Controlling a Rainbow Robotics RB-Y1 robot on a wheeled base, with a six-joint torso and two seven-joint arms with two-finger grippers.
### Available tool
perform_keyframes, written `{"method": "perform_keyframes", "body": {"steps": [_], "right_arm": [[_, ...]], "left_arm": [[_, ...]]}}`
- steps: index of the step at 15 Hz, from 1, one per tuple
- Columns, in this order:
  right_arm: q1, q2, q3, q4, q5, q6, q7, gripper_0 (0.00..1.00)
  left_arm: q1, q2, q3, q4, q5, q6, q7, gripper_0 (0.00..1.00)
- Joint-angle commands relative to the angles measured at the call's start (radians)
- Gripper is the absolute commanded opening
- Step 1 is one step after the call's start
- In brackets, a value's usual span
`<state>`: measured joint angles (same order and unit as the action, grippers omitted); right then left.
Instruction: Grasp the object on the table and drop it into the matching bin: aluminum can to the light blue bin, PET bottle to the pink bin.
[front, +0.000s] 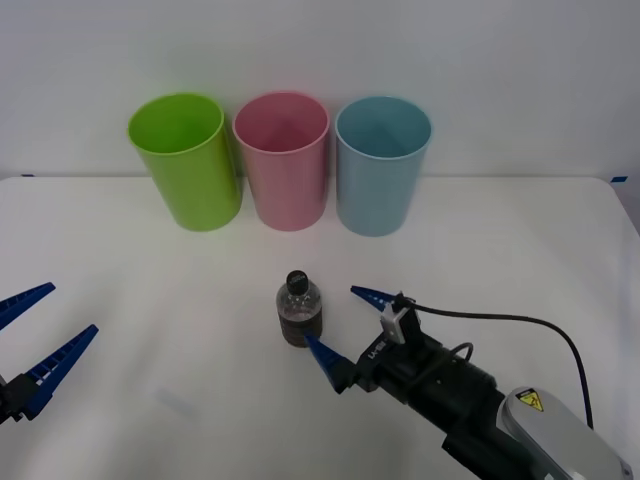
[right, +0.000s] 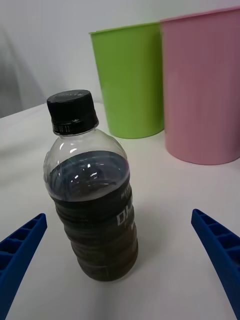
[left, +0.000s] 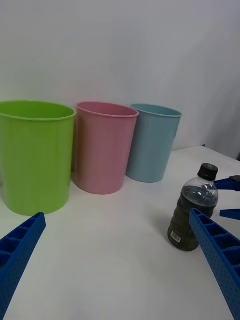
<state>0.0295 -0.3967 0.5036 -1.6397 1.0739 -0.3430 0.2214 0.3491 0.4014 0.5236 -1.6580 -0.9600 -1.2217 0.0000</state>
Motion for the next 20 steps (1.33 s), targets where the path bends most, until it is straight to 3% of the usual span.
{"method": "perform_keyframes", "body": {"steps": [1,9,20], "right_arm": [[-0.062,0.035,0.015,0.086,0.000,-0.007,0.001,1.00],[-0.187,0.159,0.024,0.268,0.014,0.013,0.018,1.00],[-0.194,0.177,0.049,0.268,0.017,0.051,0.035,1.00]], "left_arm": [[0.000,0.000,0.000,0.000,0.000,0.000,0.000,1.00],[0.000,0.000,0.000,0.000,0.000,0.000,0.000,1.00],[0.000,0.000,0.000,0.000,0.000,0.000,0.000,1.00]]}}
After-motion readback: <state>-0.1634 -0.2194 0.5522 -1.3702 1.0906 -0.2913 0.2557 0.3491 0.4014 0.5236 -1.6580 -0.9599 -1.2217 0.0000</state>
